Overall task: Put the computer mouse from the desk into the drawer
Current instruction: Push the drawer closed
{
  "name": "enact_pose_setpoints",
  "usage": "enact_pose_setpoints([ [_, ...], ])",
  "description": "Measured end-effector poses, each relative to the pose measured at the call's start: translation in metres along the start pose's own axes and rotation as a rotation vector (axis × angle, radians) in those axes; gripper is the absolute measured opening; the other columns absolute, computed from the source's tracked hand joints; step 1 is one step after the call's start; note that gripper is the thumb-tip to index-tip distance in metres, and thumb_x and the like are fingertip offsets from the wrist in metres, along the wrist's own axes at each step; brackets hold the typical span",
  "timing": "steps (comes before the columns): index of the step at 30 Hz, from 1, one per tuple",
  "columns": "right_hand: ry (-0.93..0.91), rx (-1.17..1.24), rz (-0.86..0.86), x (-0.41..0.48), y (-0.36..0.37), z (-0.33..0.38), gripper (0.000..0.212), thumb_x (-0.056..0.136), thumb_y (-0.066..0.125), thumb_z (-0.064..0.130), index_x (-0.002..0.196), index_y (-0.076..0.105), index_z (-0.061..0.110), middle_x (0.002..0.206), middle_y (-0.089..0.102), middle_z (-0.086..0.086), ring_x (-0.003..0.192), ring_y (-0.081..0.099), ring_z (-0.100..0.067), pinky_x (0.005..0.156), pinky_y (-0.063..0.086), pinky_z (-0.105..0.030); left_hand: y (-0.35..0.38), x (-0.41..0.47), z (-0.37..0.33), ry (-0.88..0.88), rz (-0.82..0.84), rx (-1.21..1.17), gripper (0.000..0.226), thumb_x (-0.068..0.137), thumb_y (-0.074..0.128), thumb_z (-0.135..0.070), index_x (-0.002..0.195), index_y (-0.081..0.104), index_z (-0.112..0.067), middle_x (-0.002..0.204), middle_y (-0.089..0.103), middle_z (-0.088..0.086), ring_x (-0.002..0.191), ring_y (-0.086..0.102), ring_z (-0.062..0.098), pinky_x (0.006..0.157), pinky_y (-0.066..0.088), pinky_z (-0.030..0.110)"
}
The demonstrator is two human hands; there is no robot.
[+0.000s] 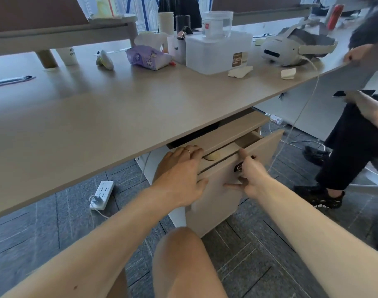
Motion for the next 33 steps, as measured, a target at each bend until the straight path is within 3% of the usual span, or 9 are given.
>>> enact_pose_setpoints([
  [5,0.043,0.076,0.035,0.021,0.015,0.004,0.041,0.096,0.051,0.039,0.135,0.046,0.027,0.135,0.047,-0.008,0.127,0.045,-0.042,0.075,0.054,-0.071,0.005,0.004,0.010,0.038,-0.113,-0.023,0.056,0.082,0.068,-0.019,0.136,0.054,-0.016,0.139,0.055,0.001,0.121,0.050,0.024,0.096,0.039,0.036],
  [10,0.052,0.133,0.089,0.041,0.029,0.003,0.037,0.099,0.045,0.032,0.136,0.048,0.025,0.149,0.042,-0.011,0.131,0.041,-0.047,0.065,0.056,-0.069,0.011,0.009,0.021,0.046,-0.182,-0.036,0.064,0.068,0.070,0.006,0.126,0.062,-0.020,0.128,0.063,-0.004,0.109,0.056,0.023,0.088,0.047,0.035],
  [16,0.035,0.080,0.108,0.050,0.035,0.005,0.040,0.096,0.048,0.020,0.136,0.044,0.018,0.139,0.045,-0.013,0.117,0.047,-0.046,0.053,0.057,-0.062,0.016,0.011,0.029,0.080,-0.238,-0.086,0.063,0.070,0.068,0.007,0.127,0.065,-0.019,0.127,0.065,-0.003,0.109,0.059,0.023,0.091,0.050,0.040],
  [23,0.055,0.058,0.100,0.053,0.040,0.008,0.041,0.098,0.047,0.026,0.138,0.043,0.020,0.145,0.042,-0.014,0.130,0.042,-0.049,0.053,0.056,-0.065,0.015,0.012,0.034,0.120,-0.242,-0.127,0.063,0.072,0.066,0.007,0.129,0.065,-0.020,0.128,0.066,-0.004,0.112,0.060,0.021,0.091,0.052,0.039],
  [31,0.041,-0.010,0.106,0.052,0.033,0.010,0.042,0.095,0.056,0.018,0.136,0.045,0.016,0.144,0.044,-0.016,0.127,0.044,-0.048,0.049,0.057,-0.055,0.018,0.014,0.034,0.103,-0.229,-0.122,0.064,0.074,0.068,0.008,0.131,0.064,-0.021,0.130,0.063,-0.004,0.115,0.057,0.019,0.092,0.044,0.028],
  [33,0.046,0.007,0.088,0.047,0.028,0.011,0.044,0.094,0.054,0.021,0.137,0.048,0.016,0.143,0.045,-0.018,0.123,0.048,-0.049,0.053,0.057,-0.058,0.017,0.014,0.034,0.097,-0.212,-0.120,0.066,0.073,0.068,0.009,0.131,0.063,-0.022,0.132,0.062,-0.005,0.116,0.055,0.018,0.091,0.041,0.025],
])
Point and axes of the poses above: each hand's wrist, its own x-axis towards the middle knuckle, its own y-axis out of the palm, z = x × y, the point moved 1 cm from there along x, towards the middle knuckle
